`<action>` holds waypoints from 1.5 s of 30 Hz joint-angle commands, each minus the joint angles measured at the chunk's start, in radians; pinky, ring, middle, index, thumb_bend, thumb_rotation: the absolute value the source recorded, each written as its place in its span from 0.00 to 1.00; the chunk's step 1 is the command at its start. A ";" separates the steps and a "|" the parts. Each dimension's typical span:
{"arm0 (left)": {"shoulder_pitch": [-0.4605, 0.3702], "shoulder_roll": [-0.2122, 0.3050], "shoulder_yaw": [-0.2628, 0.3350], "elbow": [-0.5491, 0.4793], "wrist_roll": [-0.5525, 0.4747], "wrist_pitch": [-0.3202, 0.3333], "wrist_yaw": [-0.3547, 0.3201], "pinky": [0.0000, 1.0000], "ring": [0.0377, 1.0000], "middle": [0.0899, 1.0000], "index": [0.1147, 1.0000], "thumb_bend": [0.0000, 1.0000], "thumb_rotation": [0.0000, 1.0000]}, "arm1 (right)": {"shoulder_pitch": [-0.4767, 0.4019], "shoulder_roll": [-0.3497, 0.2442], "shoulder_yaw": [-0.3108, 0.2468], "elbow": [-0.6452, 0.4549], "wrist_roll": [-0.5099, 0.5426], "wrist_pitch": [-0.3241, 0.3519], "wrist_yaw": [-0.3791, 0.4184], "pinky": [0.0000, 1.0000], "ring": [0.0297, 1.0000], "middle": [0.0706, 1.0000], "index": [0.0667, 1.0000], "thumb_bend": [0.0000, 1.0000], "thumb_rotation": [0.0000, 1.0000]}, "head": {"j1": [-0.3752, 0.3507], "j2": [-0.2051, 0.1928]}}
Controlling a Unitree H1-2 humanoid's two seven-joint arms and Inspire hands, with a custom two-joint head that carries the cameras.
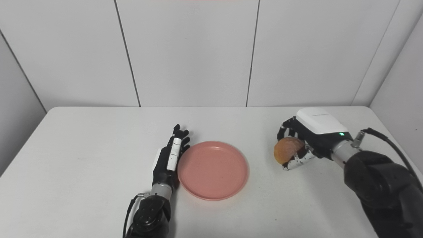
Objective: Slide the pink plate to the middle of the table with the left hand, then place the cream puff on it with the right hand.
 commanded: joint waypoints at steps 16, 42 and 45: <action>0.013 -0.001 0.003 0.032 -0.007 0.060 -0.001 0.99 0.93 0.91 1.00 0.83 0.87 | -0.133 0.171 0.119 -0.066 0.007 0.007 -0.005 0.26 0.31 0.37 0.48 0.52 0.00 | -0.010 -0.005; 0.018 0.013 0.004 0.024 -0.012 0.072 -0.014 0.98 0.93 0.92 1.00 0.84 0.88 | -0.216 0.278 0.284 0.219 -0.099 -0.050 0.004 0.30 0.37 0.40 0.46 0.53 0.00 | -0.051 0.002; 0.018 0.010 0.004 0.026 -0.010 0.072 -0.011 0.98 0.93 0.92 1.00 0.84 0.88 | -0.225 0.282 0.286 0.252 -0.088 -0.052 -0.007 0.53 0.55 0.49 0.43 0.52 0.00 | -0.053 0.005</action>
